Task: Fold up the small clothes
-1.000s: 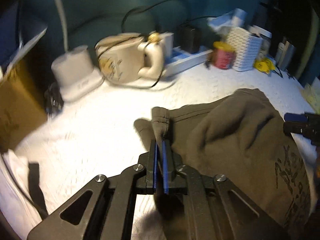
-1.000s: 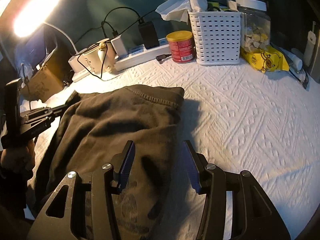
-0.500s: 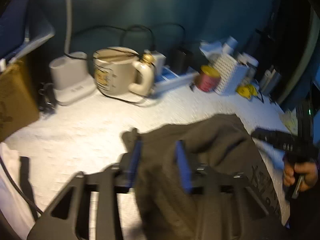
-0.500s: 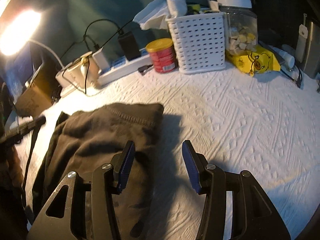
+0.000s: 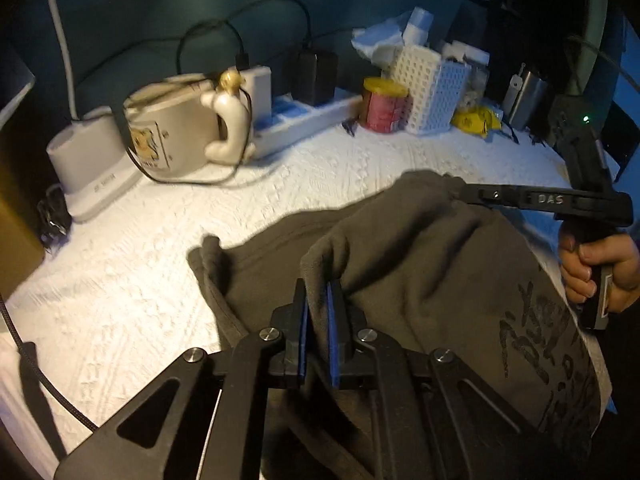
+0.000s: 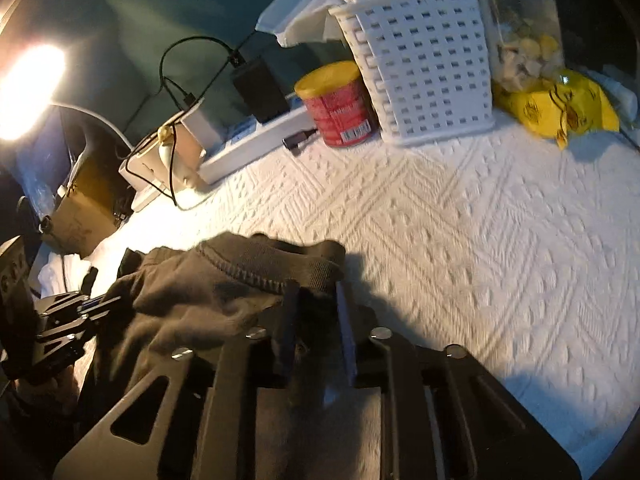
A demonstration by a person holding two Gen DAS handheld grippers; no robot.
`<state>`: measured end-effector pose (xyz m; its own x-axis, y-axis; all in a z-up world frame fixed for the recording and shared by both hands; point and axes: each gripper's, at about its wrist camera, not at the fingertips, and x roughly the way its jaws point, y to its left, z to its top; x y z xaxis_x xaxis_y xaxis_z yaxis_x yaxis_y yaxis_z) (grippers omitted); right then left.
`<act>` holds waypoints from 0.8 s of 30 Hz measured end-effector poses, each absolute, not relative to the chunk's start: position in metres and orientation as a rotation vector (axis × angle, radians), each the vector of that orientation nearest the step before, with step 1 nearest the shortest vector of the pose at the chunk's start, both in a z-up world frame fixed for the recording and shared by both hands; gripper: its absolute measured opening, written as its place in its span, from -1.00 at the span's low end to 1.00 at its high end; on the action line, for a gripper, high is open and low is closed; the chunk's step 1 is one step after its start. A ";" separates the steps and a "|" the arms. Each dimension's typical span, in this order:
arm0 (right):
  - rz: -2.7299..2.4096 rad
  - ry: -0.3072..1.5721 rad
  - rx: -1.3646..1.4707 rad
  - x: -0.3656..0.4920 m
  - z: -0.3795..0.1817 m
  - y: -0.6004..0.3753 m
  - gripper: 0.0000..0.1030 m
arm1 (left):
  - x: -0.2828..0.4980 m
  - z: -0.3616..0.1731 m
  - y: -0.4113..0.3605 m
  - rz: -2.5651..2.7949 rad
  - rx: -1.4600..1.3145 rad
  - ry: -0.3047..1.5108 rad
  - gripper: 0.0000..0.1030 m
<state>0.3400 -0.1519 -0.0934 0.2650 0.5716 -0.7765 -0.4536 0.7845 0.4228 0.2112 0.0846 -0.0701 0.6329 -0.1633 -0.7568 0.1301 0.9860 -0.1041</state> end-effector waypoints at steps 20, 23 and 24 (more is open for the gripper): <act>0.669 1.023 0.003 0.347 -0.083 -0.132 -0.71 | 0.212 -0.078 0.119 -0.095 -0.144 0.928 -0.78; 0.652 1.008 -0.024 0.339 -0.076 -0.135 -0.70 | 0.200 -0.068 0.119 -0.083 -0.133 0.907 -0.78; 0.648 1.002 -0.031 0.335 -0.073 -0.136 -0.69 | 0.195 -0.064 0.119 -0.090 -0.140 0.900 -0.76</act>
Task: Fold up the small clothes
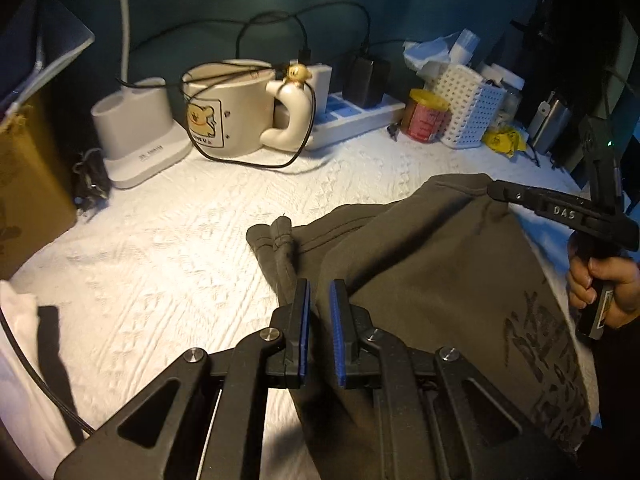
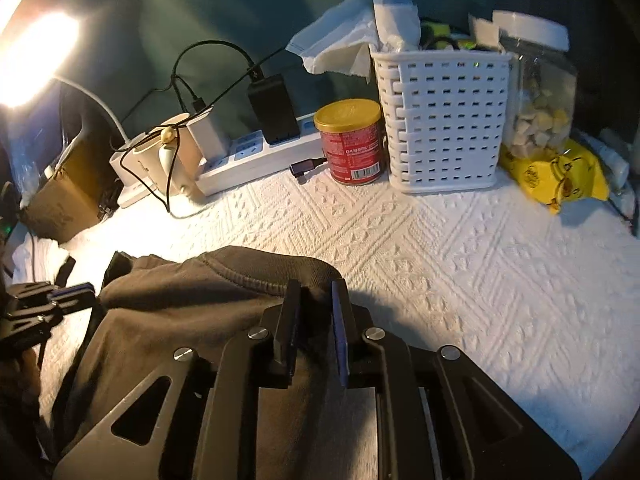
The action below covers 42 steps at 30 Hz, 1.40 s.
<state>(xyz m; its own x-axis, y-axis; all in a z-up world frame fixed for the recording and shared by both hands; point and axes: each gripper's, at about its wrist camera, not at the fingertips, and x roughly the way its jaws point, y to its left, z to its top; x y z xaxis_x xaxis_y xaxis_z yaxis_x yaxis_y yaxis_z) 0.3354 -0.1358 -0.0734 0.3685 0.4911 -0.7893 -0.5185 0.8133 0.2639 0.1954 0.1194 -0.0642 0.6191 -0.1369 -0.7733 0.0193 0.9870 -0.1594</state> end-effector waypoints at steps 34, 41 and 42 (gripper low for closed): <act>0.602 1.034 -0.026 0.274 -0.058 -0.165 -0.63 | 0.189 -0.081 0.130 0.011 -0.067 0.889 -0.02; 0.590 1.057 -0.036 0.291 -0.068 -0.157 -0.63 | 0.217 -0.093 0.134 -0.005 -0.039 0.903 -0.01; 0.588 1.059 -0.038 0.294 -0.070 -0.155 -0.63 | 0.220 -0.095 0.136 0.000 -0.033 0.897 -0.01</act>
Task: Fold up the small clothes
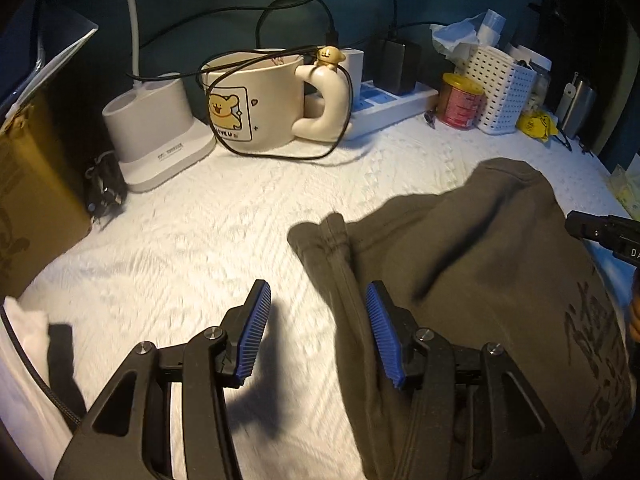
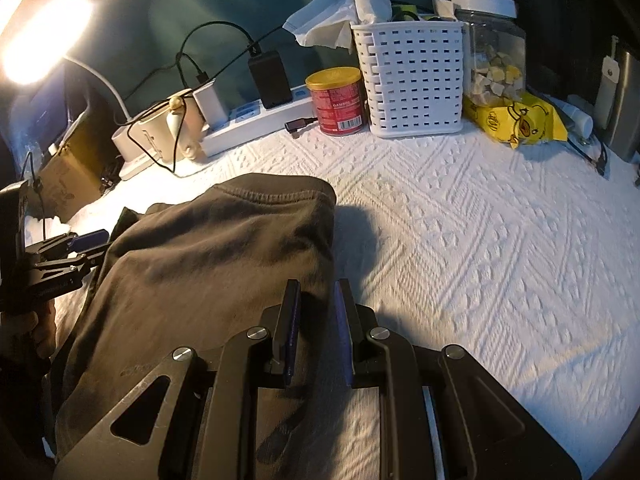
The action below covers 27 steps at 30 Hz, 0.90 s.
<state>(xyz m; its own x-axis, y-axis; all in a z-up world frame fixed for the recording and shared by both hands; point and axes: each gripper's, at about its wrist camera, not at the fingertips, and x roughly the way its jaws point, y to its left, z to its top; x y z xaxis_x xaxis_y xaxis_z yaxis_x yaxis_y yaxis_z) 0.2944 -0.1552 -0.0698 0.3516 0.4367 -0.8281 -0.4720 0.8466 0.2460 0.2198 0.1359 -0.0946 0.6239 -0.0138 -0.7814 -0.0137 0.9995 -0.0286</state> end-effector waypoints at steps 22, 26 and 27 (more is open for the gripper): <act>0.561 1.058 -0.063 0.289 -0.063 -0.154 -0.63 | 0.179 -0.077 0.151 -0.004 -0.148 0.866 -0.74; 0.560 1.043 -0.059 0.276 -0.054 -0.160 -0.63 | 0.153 -0.067 0.140 -0.041 -0.176 0.823 -0.74; 0.560 1.037 -0.059 0.272 -0.051 -0.163 -0.63 | 0.146 -0.064 0.136 -0.044 -0.176 0.813 -0.74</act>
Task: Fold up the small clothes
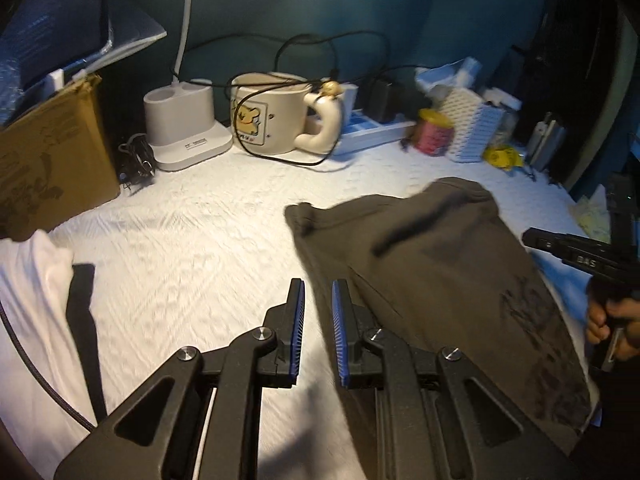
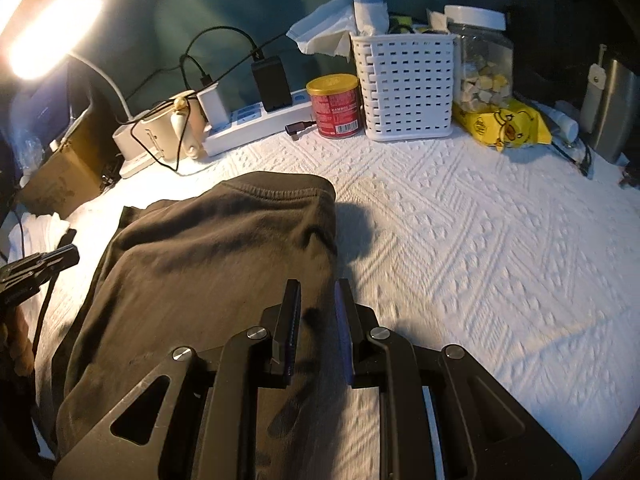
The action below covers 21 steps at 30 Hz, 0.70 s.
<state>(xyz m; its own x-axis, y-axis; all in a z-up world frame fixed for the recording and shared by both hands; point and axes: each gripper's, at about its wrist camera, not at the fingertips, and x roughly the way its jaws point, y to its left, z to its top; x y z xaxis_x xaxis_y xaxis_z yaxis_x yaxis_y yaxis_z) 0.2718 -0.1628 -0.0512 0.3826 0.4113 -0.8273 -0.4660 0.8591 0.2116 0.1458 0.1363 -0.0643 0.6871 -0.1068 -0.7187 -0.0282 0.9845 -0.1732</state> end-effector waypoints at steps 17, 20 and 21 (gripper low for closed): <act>0.558 1.010 -0.050 0.211 -0.036 -0.197 -0.63 | 0.036 -0.079 0.097 -0.196 -0.292 0.911 -0.72; 0.563 1.018 -0.058 0.200 -0.037 -0.199 -0.63 | 0.023 -0.081 0.085 -0.207 -0.285 0.911 -0.72; 0.566 1.018 -0.063 0.197 -0.037 -0.200 -0.63 | 0.020 -0.082 0.082 -0.209 -0.288 0.910 -0.72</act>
